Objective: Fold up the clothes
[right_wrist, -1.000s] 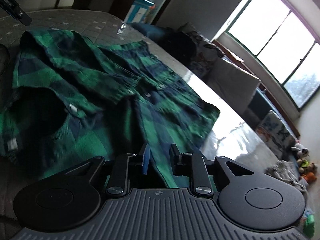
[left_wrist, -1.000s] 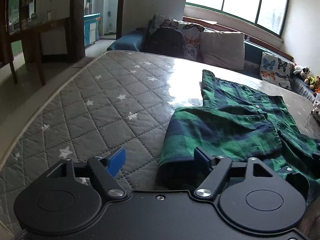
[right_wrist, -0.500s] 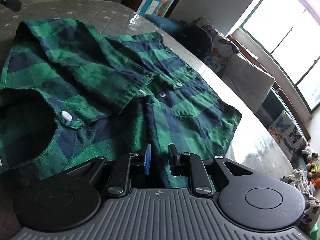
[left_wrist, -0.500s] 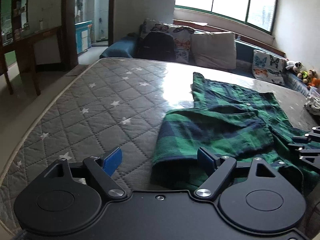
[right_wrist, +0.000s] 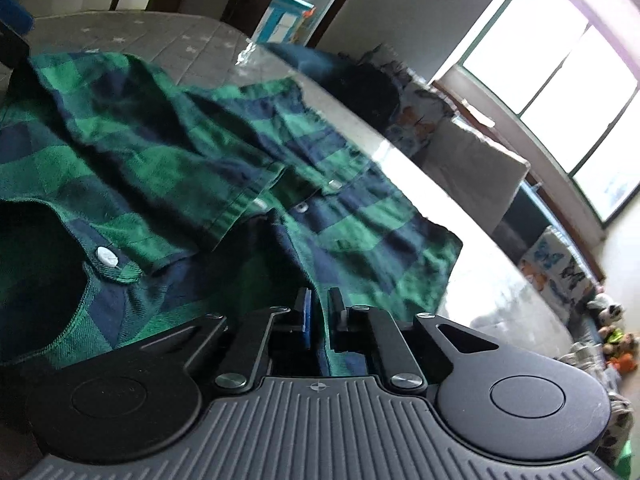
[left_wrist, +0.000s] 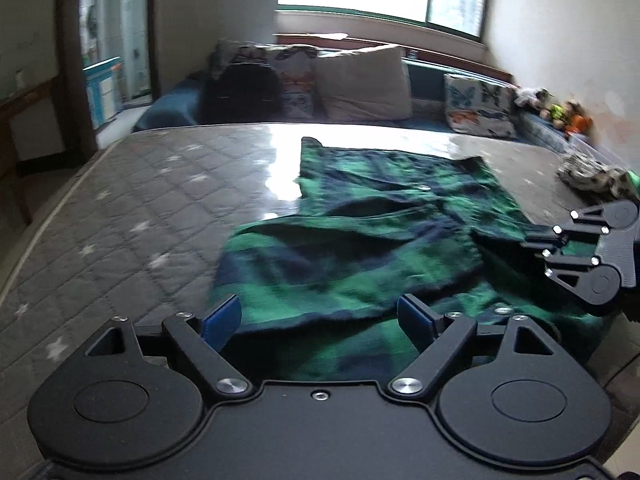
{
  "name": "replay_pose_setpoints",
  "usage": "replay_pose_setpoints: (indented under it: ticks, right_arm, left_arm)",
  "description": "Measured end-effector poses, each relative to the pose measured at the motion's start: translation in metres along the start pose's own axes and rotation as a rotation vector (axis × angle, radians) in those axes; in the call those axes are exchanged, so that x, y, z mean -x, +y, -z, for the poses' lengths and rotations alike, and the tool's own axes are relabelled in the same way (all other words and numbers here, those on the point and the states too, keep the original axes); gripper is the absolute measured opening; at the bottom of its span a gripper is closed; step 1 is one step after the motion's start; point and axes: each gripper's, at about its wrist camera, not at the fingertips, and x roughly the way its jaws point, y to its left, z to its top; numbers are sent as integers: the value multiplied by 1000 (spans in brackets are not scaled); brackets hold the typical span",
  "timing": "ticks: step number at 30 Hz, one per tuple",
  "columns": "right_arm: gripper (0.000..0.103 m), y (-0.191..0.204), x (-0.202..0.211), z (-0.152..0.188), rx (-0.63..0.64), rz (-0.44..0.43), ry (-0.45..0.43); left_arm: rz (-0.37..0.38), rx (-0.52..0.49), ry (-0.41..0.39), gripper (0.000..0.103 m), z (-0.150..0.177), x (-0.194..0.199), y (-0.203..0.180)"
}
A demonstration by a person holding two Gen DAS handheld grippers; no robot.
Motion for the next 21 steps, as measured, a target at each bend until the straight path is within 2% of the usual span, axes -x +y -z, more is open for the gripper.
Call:
replay_pose_setpoints:
  ticks: [7, 15, 21]
  right_arm:
    - [6, -14, 7, 4, -25, 52, -15]
    - [5, -28, 9, 10, -58, 81, -10]
    - [5, -32, 5, 13, -70, 71, -3]
  left_arm:
    - [111, -135, 27, 87, -11, -33, -51]
    - [186, -269, 53, 86, -18, -72, -99]
    - [208, -298, 113, 59, -21, -105, -112]
